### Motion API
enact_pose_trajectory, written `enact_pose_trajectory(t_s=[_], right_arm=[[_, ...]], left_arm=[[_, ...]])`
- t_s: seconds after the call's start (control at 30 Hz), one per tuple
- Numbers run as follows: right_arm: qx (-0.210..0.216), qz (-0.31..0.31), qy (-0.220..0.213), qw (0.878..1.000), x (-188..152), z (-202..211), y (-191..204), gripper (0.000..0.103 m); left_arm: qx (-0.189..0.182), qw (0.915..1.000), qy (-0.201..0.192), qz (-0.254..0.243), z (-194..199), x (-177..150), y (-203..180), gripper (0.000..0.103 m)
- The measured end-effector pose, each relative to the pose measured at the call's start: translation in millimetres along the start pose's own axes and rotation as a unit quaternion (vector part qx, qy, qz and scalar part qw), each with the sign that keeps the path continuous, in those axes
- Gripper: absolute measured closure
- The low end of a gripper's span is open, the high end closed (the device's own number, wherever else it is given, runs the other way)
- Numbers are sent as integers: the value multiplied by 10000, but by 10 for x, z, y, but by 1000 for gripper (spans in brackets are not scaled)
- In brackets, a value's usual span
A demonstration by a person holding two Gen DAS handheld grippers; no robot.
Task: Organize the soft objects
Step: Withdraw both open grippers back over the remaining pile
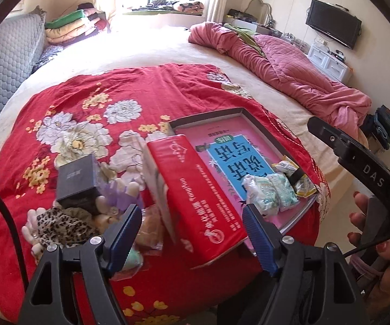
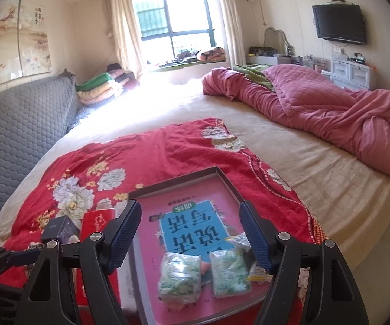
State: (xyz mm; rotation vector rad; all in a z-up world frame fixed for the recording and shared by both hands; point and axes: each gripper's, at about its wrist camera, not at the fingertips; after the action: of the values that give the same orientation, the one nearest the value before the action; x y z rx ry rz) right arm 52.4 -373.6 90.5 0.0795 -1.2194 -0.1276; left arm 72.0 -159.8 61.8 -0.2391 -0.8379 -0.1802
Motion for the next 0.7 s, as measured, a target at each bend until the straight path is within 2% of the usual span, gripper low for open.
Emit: enact_pose_trajectory(t_s=[0.4, 0.7], right_arm=[[822, 436, 26, 9957, 74, 130, 901, 27], [1267, 862, 30, 9882, 45, 293, 1532, 27]], left_arm=[[754, 9956, -356, 420, 602, -45, 836, 27], [1047, 9902, -449, 807, 909, -199, 1337, 27]])
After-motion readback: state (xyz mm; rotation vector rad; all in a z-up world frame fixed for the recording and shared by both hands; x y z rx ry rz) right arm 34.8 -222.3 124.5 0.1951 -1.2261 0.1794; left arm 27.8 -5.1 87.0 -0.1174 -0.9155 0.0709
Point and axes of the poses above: each gripper's, at about its wrist camera, not at the fingertips, and z roughly against the way its jaws point, y to its left, x to its top, and after that the axes turned 13 degrees about -y, right-handed
